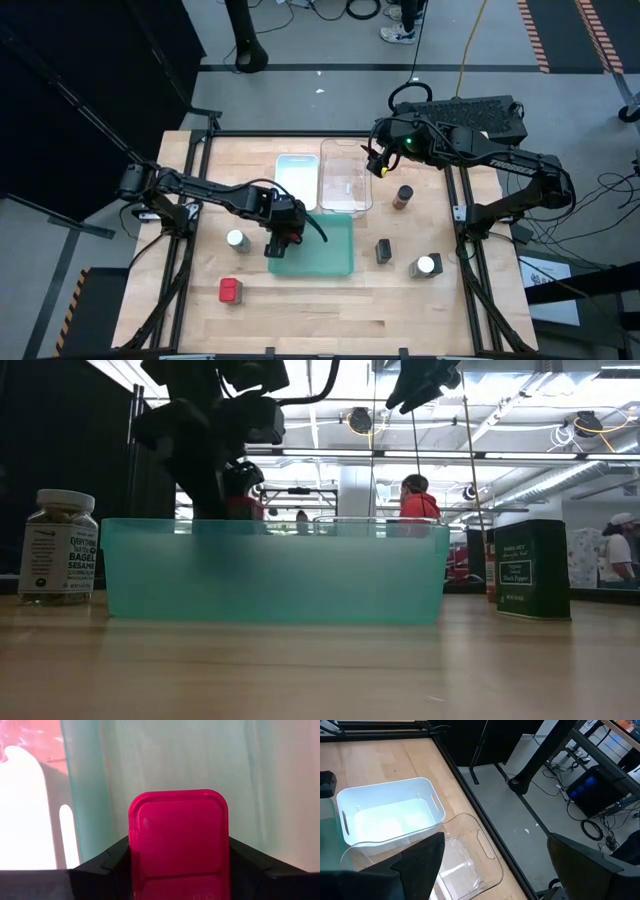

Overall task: Sort spices by type
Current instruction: Put the top red spice can into the green bin, then put the orange spice bottle into the transparent bin

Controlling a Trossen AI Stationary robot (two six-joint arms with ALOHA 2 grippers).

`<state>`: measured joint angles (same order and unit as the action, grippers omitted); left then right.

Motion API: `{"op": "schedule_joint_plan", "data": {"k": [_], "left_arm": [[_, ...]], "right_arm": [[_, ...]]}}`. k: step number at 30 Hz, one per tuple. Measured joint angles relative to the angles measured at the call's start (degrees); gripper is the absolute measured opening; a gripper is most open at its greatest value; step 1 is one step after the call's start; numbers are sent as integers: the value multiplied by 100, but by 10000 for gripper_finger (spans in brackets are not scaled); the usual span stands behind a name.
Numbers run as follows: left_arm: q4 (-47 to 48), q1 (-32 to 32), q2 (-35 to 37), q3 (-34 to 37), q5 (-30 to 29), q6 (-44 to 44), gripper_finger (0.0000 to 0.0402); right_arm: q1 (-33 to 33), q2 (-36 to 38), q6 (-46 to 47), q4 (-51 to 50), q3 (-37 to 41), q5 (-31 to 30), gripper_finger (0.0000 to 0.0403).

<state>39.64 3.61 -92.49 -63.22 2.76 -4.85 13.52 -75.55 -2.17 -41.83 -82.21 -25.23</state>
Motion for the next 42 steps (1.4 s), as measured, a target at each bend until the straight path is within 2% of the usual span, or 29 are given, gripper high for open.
{"op": "schedule_joint_plan", "data": {"k": [10,19,24,42], "left_arm": [[4,-23,0,-2,-18,-1,230],[-4,-23,4,-9,-94,-1,281],[17,-23,4,-9,-120,1,287],[1566,-21,9,-907,-486,-21,288]], "right_arm": [[0,0,-22,-1,0,-15,336],[0,0,-22,-1,0,-15,336],[0,0,-21,-1,0,-15,336],[2,-1,23,-2,0,-17,336]]}}
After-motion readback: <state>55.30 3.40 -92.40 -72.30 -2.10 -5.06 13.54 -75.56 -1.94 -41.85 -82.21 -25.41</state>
